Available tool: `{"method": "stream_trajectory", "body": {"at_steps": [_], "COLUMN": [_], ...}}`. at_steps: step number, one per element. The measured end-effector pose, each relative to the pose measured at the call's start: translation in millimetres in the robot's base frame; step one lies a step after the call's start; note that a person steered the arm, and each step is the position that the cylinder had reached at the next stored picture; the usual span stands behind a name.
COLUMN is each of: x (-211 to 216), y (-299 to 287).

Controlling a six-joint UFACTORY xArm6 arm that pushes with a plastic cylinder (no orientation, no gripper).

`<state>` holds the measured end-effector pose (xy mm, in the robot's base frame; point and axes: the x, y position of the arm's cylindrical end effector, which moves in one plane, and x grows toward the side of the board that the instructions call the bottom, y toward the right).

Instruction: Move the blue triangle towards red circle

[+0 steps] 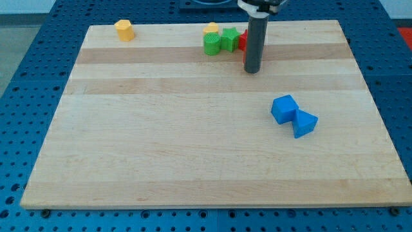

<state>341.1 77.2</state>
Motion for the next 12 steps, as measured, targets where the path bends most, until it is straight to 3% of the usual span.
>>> {"method": "stream_trajectory", "body": {"at_steps": [3, 4, 8, 10, 12], "x": [-23, -11, 126, 176, 178], "y": [0, 13, 130, 124, 86]}}
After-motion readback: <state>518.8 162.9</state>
